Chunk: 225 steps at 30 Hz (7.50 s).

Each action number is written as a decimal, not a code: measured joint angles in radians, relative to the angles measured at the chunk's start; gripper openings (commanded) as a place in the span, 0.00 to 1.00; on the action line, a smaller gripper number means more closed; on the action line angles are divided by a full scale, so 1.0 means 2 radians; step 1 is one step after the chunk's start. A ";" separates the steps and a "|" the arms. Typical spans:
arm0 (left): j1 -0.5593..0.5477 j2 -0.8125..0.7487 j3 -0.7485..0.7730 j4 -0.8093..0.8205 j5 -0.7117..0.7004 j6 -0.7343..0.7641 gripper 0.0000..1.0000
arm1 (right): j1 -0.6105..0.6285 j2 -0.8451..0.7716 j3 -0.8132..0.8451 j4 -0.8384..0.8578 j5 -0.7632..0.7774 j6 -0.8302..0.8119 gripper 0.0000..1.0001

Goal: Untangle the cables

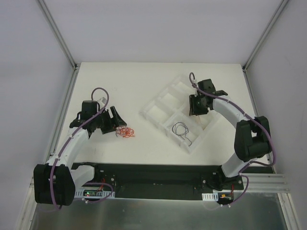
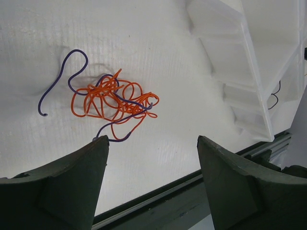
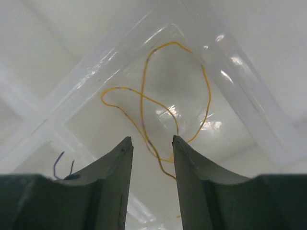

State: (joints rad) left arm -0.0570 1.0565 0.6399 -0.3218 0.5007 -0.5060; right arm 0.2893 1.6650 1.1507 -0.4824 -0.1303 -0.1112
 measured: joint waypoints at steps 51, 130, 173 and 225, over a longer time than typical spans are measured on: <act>-0.005 -0.222 -0.087 -0.012 -0.102 -0.071 0.79 | 0.346 0.241 0.258 0.138 -0.103 0.077 0.01; -0.004 -0.002 -0.047 0.119 0.090 -0.078 0.89 | 0.178 -0.071 0.017 -0.121 0.129 -0.020 0.01; -0.021 0.002 -0.025 0.044 -0.031 -0.035 0.00 | 0.344 0.093 0.105 0.134 -0.072 0.157 0.69; -0.030 -0.146 0.099 -0.092 -0.111 0.028 0.00 | 0.369 0.019 -0.035 0.145 0.092 0.147 0.48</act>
State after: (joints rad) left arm -0.1162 0.7635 0.8375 -0.5064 0.2794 -0.4507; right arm 1.0267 1.7031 1.0798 -0.1928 0.0536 0.1822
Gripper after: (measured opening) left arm 0.008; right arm 0.410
